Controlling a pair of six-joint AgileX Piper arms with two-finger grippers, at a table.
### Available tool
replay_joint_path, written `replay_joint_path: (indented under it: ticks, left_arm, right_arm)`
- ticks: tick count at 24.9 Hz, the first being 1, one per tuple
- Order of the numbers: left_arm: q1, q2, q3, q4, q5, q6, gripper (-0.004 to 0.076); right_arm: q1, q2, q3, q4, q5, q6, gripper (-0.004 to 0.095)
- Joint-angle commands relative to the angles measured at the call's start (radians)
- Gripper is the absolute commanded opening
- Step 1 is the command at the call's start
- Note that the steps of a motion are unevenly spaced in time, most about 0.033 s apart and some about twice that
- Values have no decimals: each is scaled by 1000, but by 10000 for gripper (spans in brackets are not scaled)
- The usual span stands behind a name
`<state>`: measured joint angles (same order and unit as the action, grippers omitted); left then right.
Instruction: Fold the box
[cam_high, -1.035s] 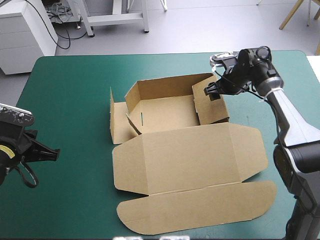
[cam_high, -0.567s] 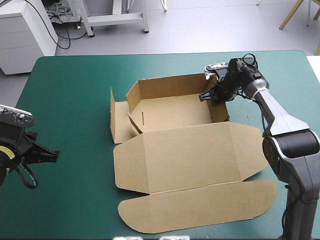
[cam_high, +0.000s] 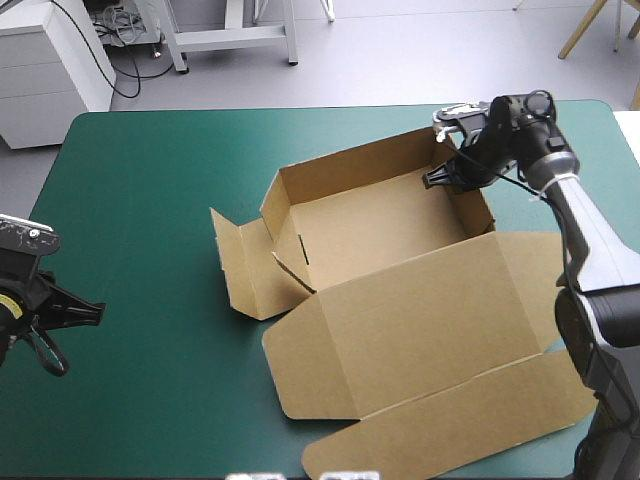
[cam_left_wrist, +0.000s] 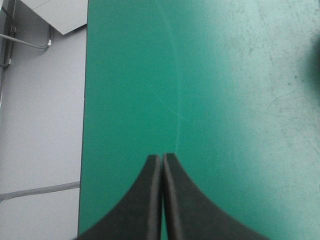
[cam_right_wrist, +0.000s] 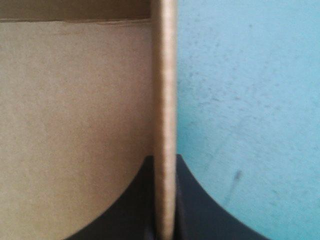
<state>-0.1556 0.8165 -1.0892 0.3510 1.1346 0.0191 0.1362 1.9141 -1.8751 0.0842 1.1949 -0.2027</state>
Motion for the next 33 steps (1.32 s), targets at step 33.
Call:
replay_joint_path:
  ticks: [33]
  left_arm:
    - [832,489,270,-1625,-132,1154,18]
  right_arm:
    - [-279,-421,-30,274,9,-157,-20]
